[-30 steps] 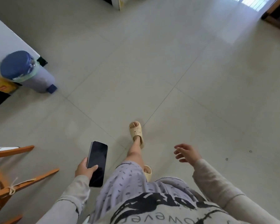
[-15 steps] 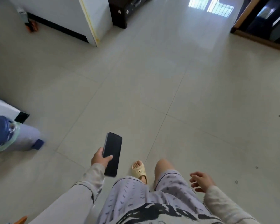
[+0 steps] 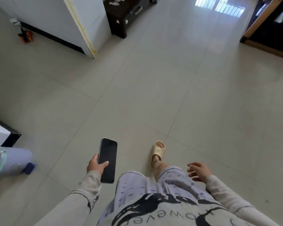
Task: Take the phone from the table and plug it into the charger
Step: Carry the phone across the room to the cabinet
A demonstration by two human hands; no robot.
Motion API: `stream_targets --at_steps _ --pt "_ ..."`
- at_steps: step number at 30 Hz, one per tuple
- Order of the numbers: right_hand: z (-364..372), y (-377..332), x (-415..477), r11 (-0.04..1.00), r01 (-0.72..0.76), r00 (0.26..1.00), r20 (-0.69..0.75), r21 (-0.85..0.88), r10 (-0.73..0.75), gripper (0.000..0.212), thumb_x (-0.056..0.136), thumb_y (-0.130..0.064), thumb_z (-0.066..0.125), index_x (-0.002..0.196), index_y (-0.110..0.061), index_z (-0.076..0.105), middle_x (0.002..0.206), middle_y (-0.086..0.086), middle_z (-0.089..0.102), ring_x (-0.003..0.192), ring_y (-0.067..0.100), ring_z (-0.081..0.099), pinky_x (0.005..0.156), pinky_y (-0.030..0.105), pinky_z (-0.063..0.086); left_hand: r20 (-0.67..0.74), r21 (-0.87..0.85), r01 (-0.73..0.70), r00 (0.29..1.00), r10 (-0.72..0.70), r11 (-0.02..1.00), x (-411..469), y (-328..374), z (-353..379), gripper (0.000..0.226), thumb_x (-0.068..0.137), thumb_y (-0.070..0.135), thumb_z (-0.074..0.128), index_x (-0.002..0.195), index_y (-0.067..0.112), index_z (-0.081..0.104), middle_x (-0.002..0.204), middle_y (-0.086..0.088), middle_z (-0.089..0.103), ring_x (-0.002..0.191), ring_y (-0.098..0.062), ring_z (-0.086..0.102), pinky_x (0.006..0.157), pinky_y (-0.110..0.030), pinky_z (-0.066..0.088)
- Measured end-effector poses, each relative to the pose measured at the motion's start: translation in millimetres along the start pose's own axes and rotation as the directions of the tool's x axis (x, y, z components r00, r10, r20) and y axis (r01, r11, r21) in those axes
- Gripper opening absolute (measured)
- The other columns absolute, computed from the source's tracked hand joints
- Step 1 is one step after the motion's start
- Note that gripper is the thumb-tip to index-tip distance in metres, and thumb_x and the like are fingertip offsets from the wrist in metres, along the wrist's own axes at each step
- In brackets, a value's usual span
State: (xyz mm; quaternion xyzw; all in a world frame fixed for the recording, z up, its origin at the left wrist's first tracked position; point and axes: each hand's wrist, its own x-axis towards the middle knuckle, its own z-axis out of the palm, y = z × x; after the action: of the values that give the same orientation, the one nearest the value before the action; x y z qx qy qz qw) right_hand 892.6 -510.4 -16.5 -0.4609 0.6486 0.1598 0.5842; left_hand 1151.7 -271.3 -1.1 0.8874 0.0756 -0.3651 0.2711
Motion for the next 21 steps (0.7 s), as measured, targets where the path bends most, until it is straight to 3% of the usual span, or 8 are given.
stream_targets --at_steps 3,7,11,14,16,21 --pt "-15.9 -65.4 17.4 0.995 0.067 0.996 0.065 -0.073 -0.062 0.014 0.092 0.002 0.039 0.098 -0.001 0.052 0.064 0.007 0.05 0.031 0.006 0.053 0.03 0.011 0.036 -0.04 -0.008 0.072 0.997 -0.072 0.997 14.2 26.2 7.6 0.023 0.08 0.001 0.063 0.1 -0.006 0.055 0.113 -0.027 0.064 0.104 -0.042 0.058 0.088 -0.043 0.045" --pt "-37.0 -142.3 37.5 0.965 0.164 0.983 0.11 -0.202 -0.144 0.028 0.092 0.001 0.039 0.114 0.01 0.054 0.065 0.004 0.051 0.05 0.015 0.048 0.034 0.011 0.036 -0.073 -0.08 0.146 0.986 -0.152 0.986 27.9 63.9 17.2 0.027 0.077 -0.003 0.065 0.103 -0.008 0.058 0.112 -0.028 0.065 0.105 -0.043 0.058 0.092 -0.043 0.043" --pt "-49.4 -205.5 56.0 0.962 0.197 0.975 0.143 -0.187 -0.171 0.029 0.093 0.0 0.04 0.116 0.012 0.053 0.067 0.004 0.053 0.051 0.014 0.051 0.035 0.009 0.038 -0.072 -0.131 0.176 0.98 -0.187 0.976 48.3 102.6 23.5 0.027 0.076 -0.007 0.064 0.102 -0.009 0.058 0.112 -0.029 0.065 0.104 -0.043 0.059 0.092 -0.043 0.043" --pt "-56.0 -246.7 78.2 0.963 0.191 0.975 0.15 -0.192 -0.164 0.028 0.093 -0.002 0.041 0.116 0.01 0.054 0.067 0.003 0.054 0.038 0.002 0.054 0.038 0.011 0.041 -0.075 -0.144 0.182 0.978 -0.194 0.973 74.4 139.9 27.9 0.018 0.076 -0.007 0.064 0.087 0.0 0.053 0.109 -0.03 0.065 0.102 -0.044 0.059 0.083 -0.038 0.041" --pt "-59.4 -270.5 94.4 0.967 0.174 0.978 0.148 -0.187 -0.148 0.027 0.093 -0.002 0.041 0.114 0.007 0.055 0.067 0.003 0.055 0.034 -0.002 0.052 0.038 0.011 0.041 -0.081 -0.148 0.182 0.977 -0.195 0.972 93.9 167.2 30.0 0.018 0.076 -0.006 0.064 0.087 0.001 0.052 0.108 -0.03 0.065 0.102 -0.043 0.059 0.084 -0.039 0.043" --pt "-69.1 -340.3 132.5 0.979 0.121 0.989 0.11 -0.166 -0.103 0.015 0.093 -0.001 0.04 0.097 -0.004 0.054 0.064 0.004 0.055 0.037 0.004 0.053 0.04 0.016 0.04 -0.072 -0.162 0.166 0.981 -0.18 0.973 156.4 252.4 27.6 0.017 0.077 -0.005 0.064 0.089 0.002 0.054 0.11 -0.029 0.065 0.104 -0.043 0.059 0.091 -0.041 0.044"
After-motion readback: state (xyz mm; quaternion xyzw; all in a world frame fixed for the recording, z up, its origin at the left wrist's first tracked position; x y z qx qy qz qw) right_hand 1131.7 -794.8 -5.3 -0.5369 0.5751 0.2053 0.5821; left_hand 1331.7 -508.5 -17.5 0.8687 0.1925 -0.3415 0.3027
